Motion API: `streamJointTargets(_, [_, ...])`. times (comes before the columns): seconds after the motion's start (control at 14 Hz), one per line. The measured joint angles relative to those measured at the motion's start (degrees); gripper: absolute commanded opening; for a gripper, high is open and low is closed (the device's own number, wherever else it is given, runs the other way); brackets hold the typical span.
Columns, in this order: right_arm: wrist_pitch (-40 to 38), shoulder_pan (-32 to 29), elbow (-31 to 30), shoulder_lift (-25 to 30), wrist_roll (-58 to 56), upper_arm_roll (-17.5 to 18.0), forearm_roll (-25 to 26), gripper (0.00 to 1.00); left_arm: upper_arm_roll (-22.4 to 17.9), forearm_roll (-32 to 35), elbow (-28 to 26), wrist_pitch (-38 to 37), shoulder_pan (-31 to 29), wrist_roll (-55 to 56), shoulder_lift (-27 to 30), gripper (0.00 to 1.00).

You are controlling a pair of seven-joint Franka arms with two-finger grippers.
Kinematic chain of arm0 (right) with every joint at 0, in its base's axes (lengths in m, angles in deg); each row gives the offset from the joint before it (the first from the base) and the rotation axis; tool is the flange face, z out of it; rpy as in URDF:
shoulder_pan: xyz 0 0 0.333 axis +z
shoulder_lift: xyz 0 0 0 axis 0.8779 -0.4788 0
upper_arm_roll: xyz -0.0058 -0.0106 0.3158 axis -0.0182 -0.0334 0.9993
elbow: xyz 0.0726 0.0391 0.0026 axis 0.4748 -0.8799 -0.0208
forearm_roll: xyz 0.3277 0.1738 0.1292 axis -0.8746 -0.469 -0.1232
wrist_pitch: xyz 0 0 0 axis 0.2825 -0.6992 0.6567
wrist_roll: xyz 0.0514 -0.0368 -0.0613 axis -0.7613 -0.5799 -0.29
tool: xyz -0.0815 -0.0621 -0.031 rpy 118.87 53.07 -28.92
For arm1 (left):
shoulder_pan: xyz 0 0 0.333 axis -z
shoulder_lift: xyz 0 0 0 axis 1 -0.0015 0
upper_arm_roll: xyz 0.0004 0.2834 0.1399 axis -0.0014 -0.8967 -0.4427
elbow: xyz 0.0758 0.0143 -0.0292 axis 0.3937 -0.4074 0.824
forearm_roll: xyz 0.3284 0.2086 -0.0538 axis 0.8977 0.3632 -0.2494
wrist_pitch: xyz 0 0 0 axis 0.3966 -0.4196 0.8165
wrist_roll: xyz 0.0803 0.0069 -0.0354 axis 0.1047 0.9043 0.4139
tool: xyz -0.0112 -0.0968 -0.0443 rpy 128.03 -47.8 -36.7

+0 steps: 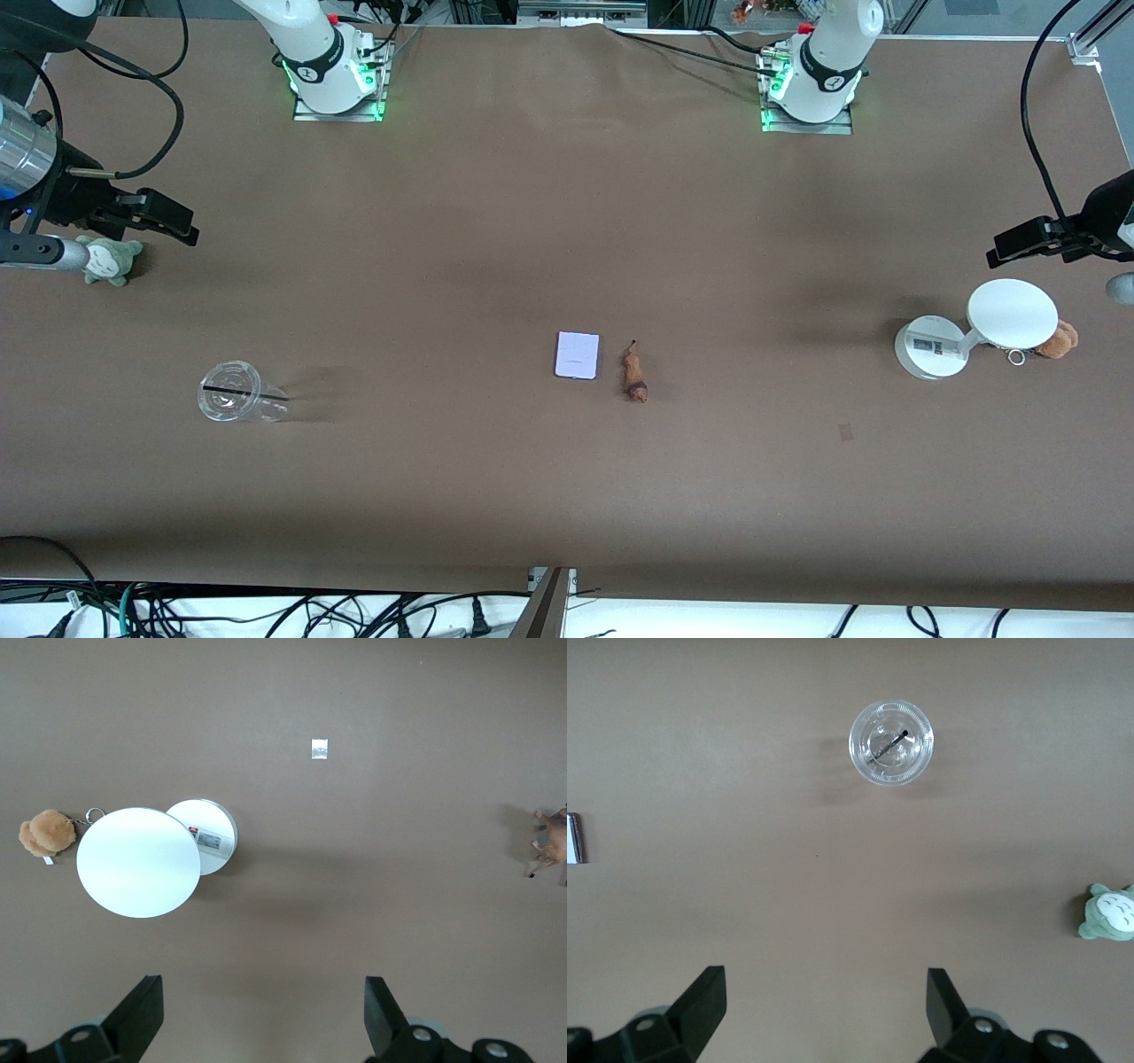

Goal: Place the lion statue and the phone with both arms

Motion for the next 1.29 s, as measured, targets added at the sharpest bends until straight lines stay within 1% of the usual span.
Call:
streamJointTargets(0.71, [0.00,-0.01,0.00,0.00,0.00,0.00,-0.02,1.00,0.22,0.00,0.00,0.00,0.03,-0.04,-0.04,1.00])
streamJointTargets(1.29, [0.00,-0.01,0.00,-0.01,0.00,0.00,-0.02,1.00,0.64,-0.30,0.00,0.12,0.65,0.01,-1.19,1.00])
